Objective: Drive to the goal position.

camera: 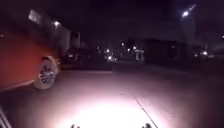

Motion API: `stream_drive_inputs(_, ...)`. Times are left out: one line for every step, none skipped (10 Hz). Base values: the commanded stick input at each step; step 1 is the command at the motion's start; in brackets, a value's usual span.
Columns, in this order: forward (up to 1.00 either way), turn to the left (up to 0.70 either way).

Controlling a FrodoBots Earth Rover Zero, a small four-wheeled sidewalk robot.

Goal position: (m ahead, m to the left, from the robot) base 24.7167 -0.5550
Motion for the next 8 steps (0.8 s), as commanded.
stream_drive_inputs(0.50,0.00)
stream_drive_inputs(0.50,0.00)
stream_drive_inputs(0.50,0.00)
stream_drive_inputs(0.50,-0.03)
stream_drive_inputs(0.50,-0.25)
stream_drive_inputs(0.50,-0.50)
stream_drive_inputs(0.50,-0.30)
stream_drive_inputs(0.50,0.00)
